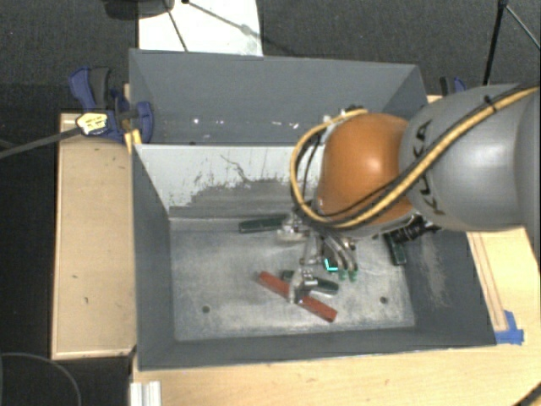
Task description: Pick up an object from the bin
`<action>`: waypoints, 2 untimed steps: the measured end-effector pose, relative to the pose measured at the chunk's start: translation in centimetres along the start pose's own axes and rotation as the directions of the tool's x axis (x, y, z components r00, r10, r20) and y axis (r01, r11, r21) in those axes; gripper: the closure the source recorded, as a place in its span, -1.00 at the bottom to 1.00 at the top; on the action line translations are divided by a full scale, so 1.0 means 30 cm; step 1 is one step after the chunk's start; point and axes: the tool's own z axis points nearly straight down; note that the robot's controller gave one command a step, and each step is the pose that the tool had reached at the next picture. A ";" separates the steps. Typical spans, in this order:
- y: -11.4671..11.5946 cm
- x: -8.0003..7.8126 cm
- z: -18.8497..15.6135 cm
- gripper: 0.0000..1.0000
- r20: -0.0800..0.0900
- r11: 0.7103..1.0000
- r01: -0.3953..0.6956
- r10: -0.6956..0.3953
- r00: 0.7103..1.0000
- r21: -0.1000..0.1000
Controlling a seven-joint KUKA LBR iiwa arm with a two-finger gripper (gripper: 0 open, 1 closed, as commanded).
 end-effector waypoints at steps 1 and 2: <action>-0.001 -0.007 -0.012 -1.00 0.008 1.000 -0.003 0.003 1.000 -0.001; -0.060 -0.016 0.133 -1.00 0.015 0.987 -0.160 0.160 0.987 -0.005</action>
Offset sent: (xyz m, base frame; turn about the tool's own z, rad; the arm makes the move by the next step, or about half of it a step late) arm 0.0026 -0.0357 -0.0847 0.2969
